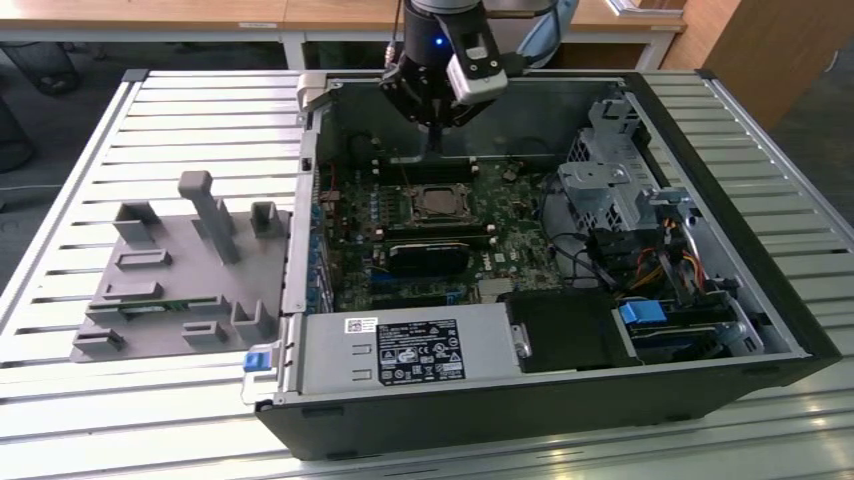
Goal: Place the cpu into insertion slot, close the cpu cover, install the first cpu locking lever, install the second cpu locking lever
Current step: 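Install the first cpu locking lever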
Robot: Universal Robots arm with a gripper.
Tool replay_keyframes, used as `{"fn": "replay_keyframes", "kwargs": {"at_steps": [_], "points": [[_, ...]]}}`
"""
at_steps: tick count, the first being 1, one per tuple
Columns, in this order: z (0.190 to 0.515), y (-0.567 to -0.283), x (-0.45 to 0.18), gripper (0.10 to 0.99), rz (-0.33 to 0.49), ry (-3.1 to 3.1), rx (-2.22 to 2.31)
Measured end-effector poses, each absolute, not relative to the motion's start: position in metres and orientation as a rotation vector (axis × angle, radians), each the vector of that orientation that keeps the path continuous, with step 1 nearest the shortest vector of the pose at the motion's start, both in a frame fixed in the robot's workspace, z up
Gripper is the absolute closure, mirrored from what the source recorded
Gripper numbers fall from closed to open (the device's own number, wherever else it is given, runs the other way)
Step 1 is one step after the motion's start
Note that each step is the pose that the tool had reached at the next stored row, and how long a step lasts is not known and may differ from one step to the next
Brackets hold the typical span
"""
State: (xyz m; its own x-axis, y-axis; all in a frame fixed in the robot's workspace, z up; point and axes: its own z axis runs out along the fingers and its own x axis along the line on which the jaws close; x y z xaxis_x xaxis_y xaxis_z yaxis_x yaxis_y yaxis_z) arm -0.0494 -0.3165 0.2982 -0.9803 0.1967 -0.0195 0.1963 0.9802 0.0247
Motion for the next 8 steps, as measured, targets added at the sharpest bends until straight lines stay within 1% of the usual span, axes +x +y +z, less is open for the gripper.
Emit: {"fn": "replay_keyframes", "kwargs": {"at_steps": [8], "points": [[0.2971,-0.3165,-0.0502,0.980,0.038,3.118,0.122]]}}
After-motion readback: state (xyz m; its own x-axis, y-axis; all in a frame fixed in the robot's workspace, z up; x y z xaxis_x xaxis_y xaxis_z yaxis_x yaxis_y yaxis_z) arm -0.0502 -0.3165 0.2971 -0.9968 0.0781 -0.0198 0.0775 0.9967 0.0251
